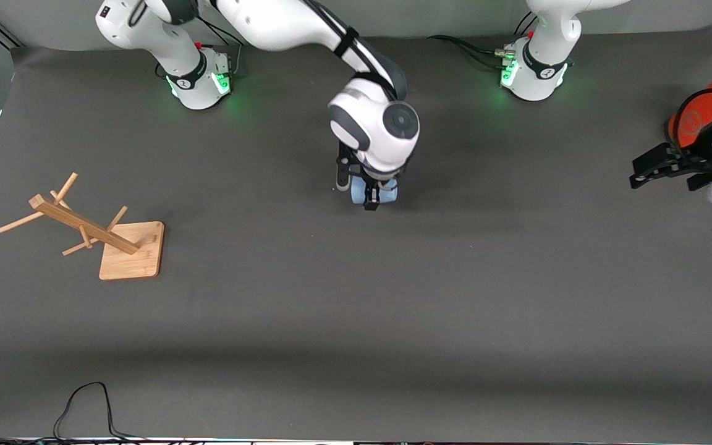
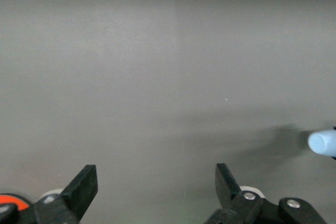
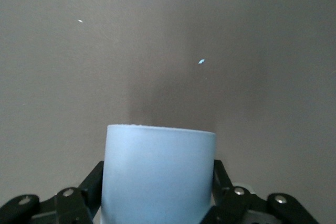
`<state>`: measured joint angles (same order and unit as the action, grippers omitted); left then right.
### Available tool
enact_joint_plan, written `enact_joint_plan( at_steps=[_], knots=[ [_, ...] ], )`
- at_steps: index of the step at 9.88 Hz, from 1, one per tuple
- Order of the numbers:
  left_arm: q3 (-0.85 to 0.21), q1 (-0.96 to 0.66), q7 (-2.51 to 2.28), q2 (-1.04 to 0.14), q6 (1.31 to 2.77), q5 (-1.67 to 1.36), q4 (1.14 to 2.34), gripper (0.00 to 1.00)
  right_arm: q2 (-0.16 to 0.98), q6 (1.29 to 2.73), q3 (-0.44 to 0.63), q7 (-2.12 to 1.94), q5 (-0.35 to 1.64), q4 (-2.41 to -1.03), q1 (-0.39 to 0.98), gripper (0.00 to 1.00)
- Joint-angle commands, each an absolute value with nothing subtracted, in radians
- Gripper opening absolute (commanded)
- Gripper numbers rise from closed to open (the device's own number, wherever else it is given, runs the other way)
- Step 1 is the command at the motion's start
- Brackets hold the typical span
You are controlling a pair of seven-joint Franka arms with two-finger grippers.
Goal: Rotate and upright cup with both arms
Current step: 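Lower the cup onto the table and open the right gripper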
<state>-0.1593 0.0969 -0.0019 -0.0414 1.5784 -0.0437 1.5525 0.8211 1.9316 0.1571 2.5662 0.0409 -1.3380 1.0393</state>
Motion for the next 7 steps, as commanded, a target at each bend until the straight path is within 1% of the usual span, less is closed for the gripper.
enact_joint_plan(
  at_steps=[1, 4, 5, 6, 7],
  knots=[
    [-0.149, 0.078, -0.011, -0.046, 1.578, -0.049, 1.552, 1.00, 0.940, 1.925, 0.167, 2.641, 0.043, -1.208, 1.046, 0.44],
    [-0.149, 0.075, -0.026, -0.046, 1.577, -0.046, 1.551, 1.00, 0.953, 1.927, 0.167, 2.640, 0.044, -1.203, 1.046, 0.46],
    [-0.149, 0.075, -0.025, -0.046, 1.575, -0.049, 1.552, 1.00, 0.960, 1.927, 0.167, 2.640, 0.043, -1.201, 1.046, 0.66],
    [-0.149, 0.080, -0.023, -0.049, 1.572, -0.063, 1.555, 1.00, 0.962, 1.927, 0.167, 2.638, 0.043, -1.201, 1.046, 0.94],
    [-0.149, 0.078, -0.023, -0.052, 1.574, -0.063, 1.552, 1.00, 0.960, 1.927, 0.167, 2.632, 0.044, -1.201, 1.046, 1.00]
  ],
)
